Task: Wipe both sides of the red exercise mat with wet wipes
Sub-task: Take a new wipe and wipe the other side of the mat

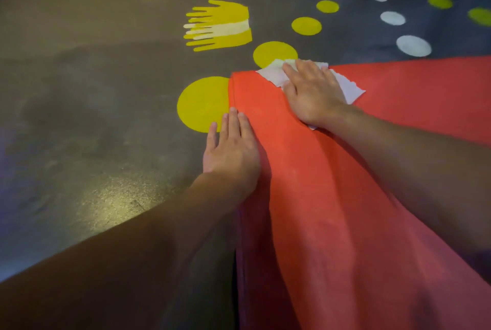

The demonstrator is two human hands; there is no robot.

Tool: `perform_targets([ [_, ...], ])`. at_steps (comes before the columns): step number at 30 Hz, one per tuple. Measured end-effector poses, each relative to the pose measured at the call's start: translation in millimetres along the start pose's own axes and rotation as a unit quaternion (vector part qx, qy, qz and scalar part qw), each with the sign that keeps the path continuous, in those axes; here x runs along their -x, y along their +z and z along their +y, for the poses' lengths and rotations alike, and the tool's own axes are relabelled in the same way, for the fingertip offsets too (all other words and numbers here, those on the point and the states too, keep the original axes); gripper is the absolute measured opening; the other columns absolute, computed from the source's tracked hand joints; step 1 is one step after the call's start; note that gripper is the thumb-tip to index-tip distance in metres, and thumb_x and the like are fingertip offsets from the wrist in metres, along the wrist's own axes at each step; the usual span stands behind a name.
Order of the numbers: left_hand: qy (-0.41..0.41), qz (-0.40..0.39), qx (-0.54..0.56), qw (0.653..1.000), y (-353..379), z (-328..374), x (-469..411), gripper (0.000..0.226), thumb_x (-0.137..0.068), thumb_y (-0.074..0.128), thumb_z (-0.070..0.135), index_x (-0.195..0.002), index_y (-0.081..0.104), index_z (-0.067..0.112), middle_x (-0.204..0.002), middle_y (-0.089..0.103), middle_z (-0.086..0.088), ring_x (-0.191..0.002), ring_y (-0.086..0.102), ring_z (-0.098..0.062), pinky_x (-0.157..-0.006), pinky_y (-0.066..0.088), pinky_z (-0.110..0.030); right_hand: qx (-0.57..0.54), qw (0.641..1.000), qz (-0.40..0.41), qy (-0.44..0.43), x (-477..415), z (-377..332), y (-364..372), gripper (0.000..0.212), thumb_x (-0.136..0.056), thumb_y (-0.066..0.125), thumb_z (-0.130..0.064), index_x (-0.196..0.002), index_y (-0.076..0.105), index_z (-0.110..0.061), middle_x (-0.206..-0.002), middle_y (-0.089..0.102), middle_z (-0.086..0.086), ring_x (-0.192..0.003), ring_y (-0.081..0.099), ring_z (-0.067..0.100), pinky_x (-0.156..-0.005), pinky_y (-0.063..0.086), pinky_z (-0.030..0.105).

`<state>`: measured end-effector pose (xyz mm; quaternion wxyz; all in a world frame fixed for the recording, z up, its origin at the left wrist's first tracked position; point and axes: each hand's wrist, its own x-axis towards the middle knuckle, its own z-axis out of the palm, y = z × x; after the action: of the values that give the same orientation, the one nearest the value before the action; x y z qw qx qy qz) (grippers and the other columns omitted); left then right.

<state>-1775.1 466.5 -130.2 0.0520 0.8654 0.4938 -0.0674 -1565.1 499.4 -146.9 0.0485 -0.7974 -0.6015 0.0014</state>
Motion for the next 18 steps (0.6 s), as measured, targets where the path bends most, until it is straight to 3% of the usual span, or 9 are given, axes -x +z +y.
perform_targets([
  [4,-0.002,-0.004,-0.014,1.0,-1.4,-0.4,-1.2,0.059,-0.097,0.011,0.007,-0.154,-0.005,0.001,-0.164,-0.009,-0.014,-0.152,-0.007,-0.024,-0.123,-0.002,-0.042,0.004,0.991,-0.008,0.136,20.8,43.3,-3.1,0.057,-0.1,0.017,-0.043,-0.155,0.021,-0.029,-0.163,0.019,0.007,-0.149,0.014,0.027,-0.12,0.008,0.049],
  [7,0.002,-0.007,-0.02,1.0,-1.6,3.2,-2.8,0.059,-0.097,0.013,0.007,-0.153,-0.005,-0.001,-0.163,-0.009,-0.016,-0.152,-0.006,-0.026,-0.123,0.0,-0.042,-0.013,0.969,-0.05,0.242,40.9,30.1,-9.9,0.059,-0.101,0.016,-0.044,-0.158,0.01,-0.029,-0.166,0.002,0.006,-0.152,-0.001,0.028,-0.121,-0.001,0.051],
  [9,0.013,-0.012,-0.019,1.0,-2.2,2.6,-3.5,0.059,-0.097,0.014,0.006,-0.153,-0.004,-0.002,-0.163,-0.008,-0.018,-0.152,-0.004,-0.028,-0.123,0.004,-0.04,-0.016,0.981,-0.066,0.183,64.3,-10.3,-10.1,0.06,-0.102,0.018,-0.044,-0.158,0.004,-0.028,-0.166,-0.005,0.006,-0.152,-0.006,0.029,-0.12,-0.006,0.052],
  [11,0.027,-0.03,-0.007,0.999,-3.8,-0.9,-5.4,0.06,-0.097,0.02,0.004,-0.153,-0.003,-0.003,-0.162,-0.008,-0.019,-0.152,-0.002,-0.03,-0.123,0.009,-0.04,-0.027,0.998,-0.046,0.039,105.4,-51.4,-6.2,0.058,-0.103,0.02,-0.043,-0.158,0.006,-0.031,-0.166,-0.002,0.004,-0.152,-0.004,0.027,-0.12,-0.006,0.051],
  [13,0.031,-0.067,0.002,0.997,-9.6,-5.3,-2.6,0.065,-0.097,0.028,0.006,-0.153,-0.005,-0.003,-0.162,-0.011,-0.02,-0.151,-0.001,-0.032,-0.122,0.011,-0.041,-0.032,0.994,-0.059,-0.085,150.9,-54.1,-12.4,0.055,-0.104,0.021,-0.044,-0.157,0.009,-0.036,-0.166,0.003,0.0,-0.153,0.0,0.022,-0.122,-0.002,0.048],
  [14,0.031,-0.084,-0.002,0.996,-13.5,-7.1,-1.2,0.068,-0.096,0.031,0.007,-0.152,-0.005,-0.004,-0.162,-0.011,-0.021,-0.151,-0.001,-0.033,-0.122,0.011,-0.043,-0.026,0.992,-0.069,-0.103,161.4,-35.2,-16.6,0.054,-0.104,0.022,-0.044,-0.157,0.01,-0.037,-0.166,0.003,-0.002,-0.153,0.001,0.021,-0.122,-0.002,0.047],
  [15,0.03,-0.098,-0.018,0.995,-16.6,-6.1,2.9,0.07,-0.095,0.033,0.008,-0.153,-0.005,-0.003,-0.162,-0.011,-0.022,-0.151,-0.002,-0.034,-0.122,0.01,-0.046,-0.014,0.994,-0.078,-0.078,165.5,-10.8,-19.4,0.054,-0.105,0.022,-0.043,-0.156,0.01,-0.038,-0.166,0.002,-0.002,-0.153,0.001,0.021,-0.121,-0.001,0.047],
  [18,0.114,-0.082,-0.013,0.99,-21.4,15.7,31.7,0.067,-0.091,0.039,0.01,-0.151,0.014,-0.002,-0.161,0.006,-0.023,-0.15,0.007,-0.035,-0.122,0.015,-0.047,-0.022,0.986,-0.093,0.135,172.2,43.2,-25.4,0.055,-0.104,0.018,-0.044,-0.157,0.007,-0.035,-0.167,-0.003,0.001,-0.153,-0.003,0.024,-0.121,-0.003,0.048],
])
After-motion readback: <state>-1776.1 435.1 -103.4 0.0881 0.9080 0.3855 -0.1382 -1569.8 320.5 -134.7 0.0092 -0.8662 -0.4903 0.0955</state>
